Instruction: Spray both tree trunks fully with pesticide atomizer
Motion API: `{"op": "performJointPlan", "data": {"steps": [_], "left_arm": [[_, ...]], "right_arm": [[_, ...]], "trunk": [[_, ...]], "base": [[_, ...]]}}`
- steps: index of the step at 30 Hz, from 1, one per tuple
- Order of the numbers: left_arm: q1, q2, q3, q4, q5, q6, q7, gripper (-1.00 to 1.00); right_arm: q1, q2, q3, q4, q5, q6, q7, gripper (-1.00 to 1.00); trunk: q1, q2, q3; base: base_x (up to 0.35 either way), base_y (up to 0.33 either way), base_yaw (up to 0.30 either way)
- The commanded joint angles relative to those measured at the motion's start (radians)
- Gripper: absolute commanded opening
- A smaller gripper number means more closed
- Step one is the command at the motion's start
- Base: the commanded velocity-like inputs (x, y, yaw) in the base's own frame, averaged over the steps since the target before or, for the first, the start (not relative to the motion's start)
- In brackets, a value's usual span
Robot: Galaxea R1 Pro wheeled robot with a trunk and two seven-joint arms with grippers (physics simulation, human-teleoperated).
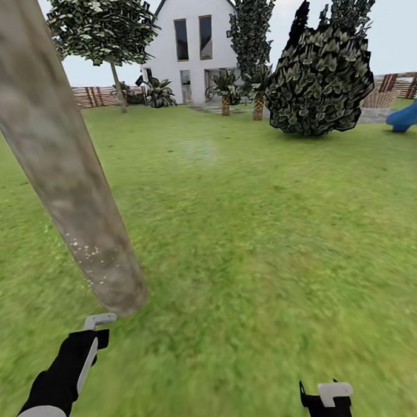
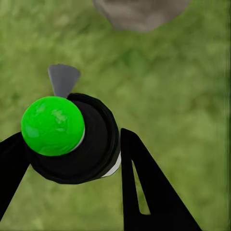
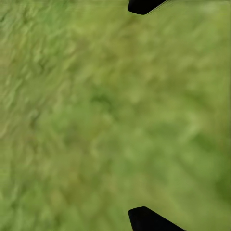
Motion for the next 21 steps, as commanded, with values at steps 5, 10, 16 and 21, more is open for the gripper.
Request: {"op": "performJointPlan", "data": {"steps": [5, 10, 16, 21], "left_arm": [[0.001, 0.001, 0.002, -0.001, -0.002, 0.001, 0.011, -1.0], [0.001, 0.0, 0.002, -0.003, -0.001, 0.0, 0.014, -1.0], [0.003, -0.001, 0.003, -0.008, -0.001, 0.0, 0.013, -1.0], [0.003, -0.001, 0.003, -0.008, -0.001, 0.0, 0.013, -1.0]], "right_arm": [[0.0, 0.0, 0.0, 0.0, 0.0, 0.0, 0.0, 1.0], [0.0, 0.0, 0.0, 0.0, 0.0, 0.0, 0.0, 1.0], [0.0, 0.0, 0.0, 0.0, 0.0, 0.0, 0.0, 1.0], [0.0, 0.0, 0.0, 0.0, 0.0, 0.0, 0.0, 1.0]], "trunk": [[0.0, 0.0, 0.0], [0.0, 0.0, 0.0], [0.0, 0.0, 0.0], [0.0, 0.0, 0.0]], "base": [[0.136, -0.204, 0.257], [0.025, -0.263, 0.15], [0.037, -0.267, 0.031], [0.179, -0.237, 0.25]]}}
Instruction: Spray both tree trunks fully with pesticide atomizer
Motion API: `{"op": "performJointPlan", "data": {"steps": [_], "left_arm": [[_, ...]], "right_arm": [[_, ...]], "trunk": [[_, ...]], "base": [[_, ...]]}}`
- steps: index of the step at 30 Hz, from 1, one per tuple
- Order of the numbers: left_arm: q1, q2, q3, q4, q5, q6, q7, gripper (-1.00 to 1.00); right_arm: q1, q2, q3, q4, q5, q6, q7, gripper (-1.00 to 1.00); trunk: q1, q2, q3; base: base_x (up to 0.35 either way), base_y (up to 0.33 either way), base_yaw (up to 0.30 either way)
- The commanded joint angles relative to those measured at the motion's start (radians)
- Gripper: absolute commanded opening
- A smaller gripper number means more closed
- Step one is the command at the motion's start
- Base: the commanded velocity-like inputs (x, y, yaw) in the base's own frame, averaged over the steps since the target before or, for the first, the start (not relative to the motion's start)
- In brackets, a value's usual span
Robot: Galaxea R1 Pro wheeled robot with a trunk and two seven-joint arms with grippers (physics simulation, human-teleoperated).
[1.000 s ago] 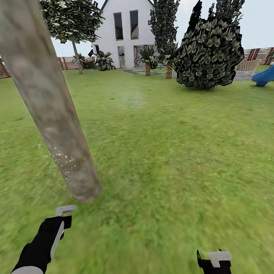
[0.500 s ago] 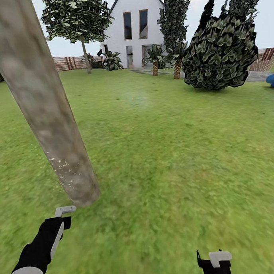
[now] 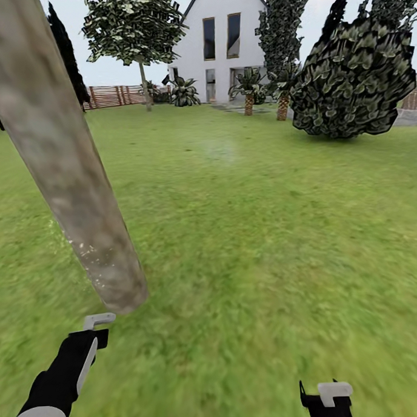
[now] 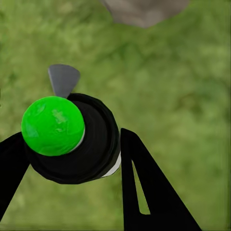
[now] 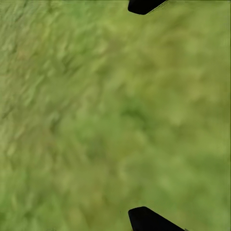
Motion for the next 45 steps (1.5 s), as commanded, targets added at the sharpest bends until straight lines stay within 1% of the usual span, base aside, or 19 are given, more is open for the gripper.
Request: {"op": "performJointPlan", "data": {"steps": [1, 4, 15, 26, 35, 45], "left_arm": [[0.0, 0.0, 0.0, 0.0, -0.001, 0.0, 0.0, -1.0], [0.0, 0.0, 0.0, 0.0, -0.001, 0.0, 0.0, -1.0], [0.0, 0.0, -0.001, 0.0, 0.001, 0.0, 0.0, -1.0], [0.002, 0.0, 0.0, 0.0, -0.001, 0.0, 0.0, -1.0], [0.003, 0.0, 0.0, 0.0, -0.001, 0.002, 0.0, -1.0], [0.003, 0.0, 0.0, 0.0, -0.001, 0.002, 0.0, -1.0]], "right_arm": [[0.0, 0.0, 0.0, 0.0, 0.0, 0.0, 0.0, 1.0], [0.0, 0.0, 0.0, 0.0, 0.0, 0.0, 0.0, 1.0], [0.0, 0.0, 0.0, 0.0, 0.002, 0.0, 0.0, 1.0], [0.0, 0.0, 0.0, 0.0, 0.002, 0.0, 0.0, 1.0], [0.0, 0.0, 0.0, 0.0, 0.002, 0.0, 0.0, 1.0], [0.0, 0.0, 0.0, 0.0, 0.002, 0.0, 0.0, 1.0]], "trunk": [[0.0, 0.0, 0.0], [0.0, 0.0, 0.0], [0.0, 0.0, 0.0], [0.0, 0.0, 0.0], [0.0, 0.0, 0.0], [0.0, 0.0, 0.0]], "base": [[0.185, -0.234, 0.277], [0.186, -0.234, 0.229], [0.226, -0.195, 0.025], [0.061, -0.264, 0.252], [0.169, -0.246, 0.01], [0.185, -0.237, 0.261]]}}
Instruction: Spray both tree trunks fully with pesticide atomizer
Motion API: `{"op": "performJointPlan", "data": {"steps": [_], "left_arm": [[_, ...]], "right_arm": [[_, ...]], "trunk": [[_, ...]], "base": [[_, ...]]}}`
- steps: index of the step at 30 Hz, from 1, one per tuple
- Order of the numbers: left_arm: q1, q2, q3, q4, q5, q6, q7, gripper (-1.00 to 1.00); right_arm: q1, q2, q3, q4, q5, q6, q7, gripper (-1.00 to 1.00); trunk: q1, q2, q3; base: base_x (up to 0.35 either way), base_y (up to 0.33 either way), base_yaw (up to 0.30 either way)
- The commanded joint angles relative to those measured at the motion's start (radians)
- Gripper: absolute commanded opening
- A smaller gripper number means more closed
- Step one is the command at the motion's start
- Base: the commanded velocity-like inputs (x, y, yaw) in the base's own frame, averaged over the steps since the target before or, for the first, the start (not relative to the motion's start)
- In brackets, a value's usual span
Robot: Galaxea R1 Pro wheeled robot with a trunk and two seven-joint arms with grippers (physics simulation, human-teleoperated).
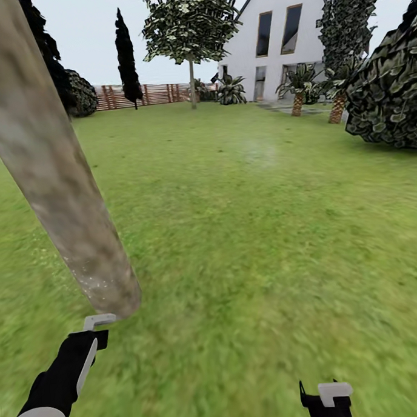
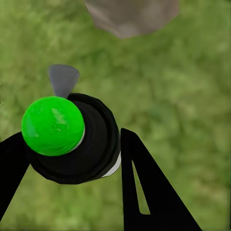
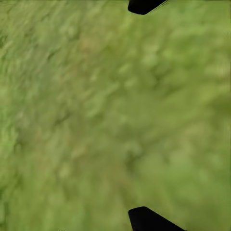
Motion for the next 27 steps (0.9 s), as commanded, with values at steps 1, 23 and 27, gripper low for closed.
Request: {"op": "performJointPlan", "data": {"steps": [1, 23, 27], "left_arm": [[0.0, 0.0, 0.0, 0.0, -0.001, 0.0, 0.0, -1.0], [0.0, 0.0, 0.0, 0.0, -0.001, 0.0, 0.0, -1.0], [0.0, 0.0, 0.0, 0.0, -0.001, 0.0, 0.0, -1.0]], "right_arm": [[0.0, 0.0, 0.0, 0.0, 0.0, 0.0, 0.0, 1.0], [0.0, 0.0, 0.0, 0.0, 0.0, 0.0, 0.0, 1.0], [0.0, 0.0, 0.0, 0.0, 0.0, 0.0, 0.0, 1.0]], "trunk": [[0.0, 0.0, 0.0], [0.0, 0.0, 0.0], [0.0, 0.0, 0.0]], "base": [[0.202, -0.229, 0.278], [0.177, -0.228, 0.148], [0.001, -0.269, 0.271]]}}
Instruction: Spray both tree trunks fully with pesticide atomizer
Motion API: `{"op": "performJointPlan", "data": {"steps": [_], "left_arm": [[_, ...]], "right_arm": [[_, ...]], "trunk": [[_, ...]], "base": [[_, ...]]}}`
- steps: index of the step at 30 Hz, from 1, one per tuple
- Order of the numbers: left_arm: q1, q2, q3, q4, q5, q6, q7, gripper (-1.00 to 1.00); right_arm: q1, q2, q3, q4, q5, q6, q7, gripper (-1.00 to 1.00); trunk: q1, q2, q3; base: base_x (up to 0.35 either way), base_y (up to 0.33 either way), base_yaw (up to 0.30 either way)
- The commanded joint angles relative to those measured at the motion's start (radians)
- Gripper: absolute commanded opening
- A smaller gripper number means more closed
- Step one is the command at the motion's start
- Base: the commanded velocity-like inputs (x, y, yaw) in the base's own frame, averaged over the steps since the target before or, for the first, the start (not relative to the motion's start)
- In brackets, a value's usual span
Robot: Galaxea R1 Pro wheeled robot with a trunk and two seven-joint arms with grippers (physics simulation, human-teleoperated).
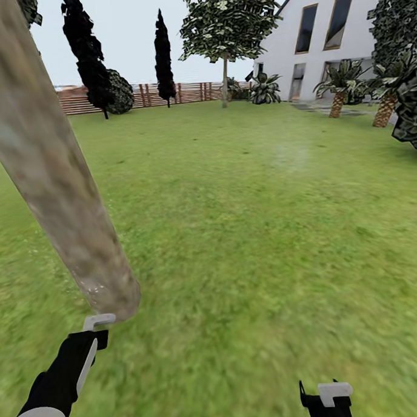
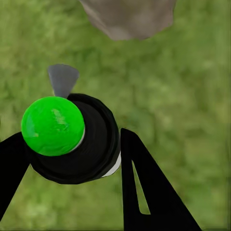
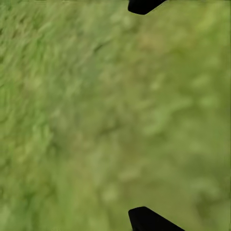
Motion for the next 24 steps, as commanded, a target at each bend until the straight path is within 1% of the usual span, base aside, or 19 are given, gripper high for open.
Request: {"op": "performJointPlan", "data": {"steps": [1, 6, 12, 14, 24], "left_arm": [[0.0, 0.0, 0.0, 0.0, -0.001, 0.0, 0.0, -1.0], [0.001, 0.0, 0.0, 0.0, -0.002, 0.0, 0.0, -1.0], [0.001, 0.0, 0.0, 0.0, -0.002, 0.0, 0.0, -1.0], [0.001, 0.0, 0.0, 0.0, -0.002, 0.0, 0.0, -1.0], [0.002, 0.002, 0.003, 0.0, -0.002, 0.0, 0.0, -1.0]], "right_arm": [[0.0, 0.0, 0.0, 0.0, 0.0, 0.0, 0.0, 1.0], [0.0, 0.0, 0.0, 0.0, 0.0, 0.0, 0.0, 1.0], [0.0, 0.0, 0.0, 0.0, 0.0, 0.0, 0.0, 1.0], [0.0, 0.0, 0.0, 0.0, 0.0, 0.0, 0.0, 1.0], [0.0, 0.0, 0.0, 0.0, 0.0, 0.0, 0.0, 1.0]], "trunk": [[0.0, 0.0, 0.0], [0.0, 0.0, 0.0], [0.0, 0.0, 0.0], [0.0, 0.0, 0.0], [0.0, 0.0, 0.0]], "base": [[0.0, -0.269, 0.276], [0.106, -0.265, 0.242], [0.19, -0.238, 0.012], [0.197, -0.234, 0.13], [0.2, -0.232, 0.268]]}}
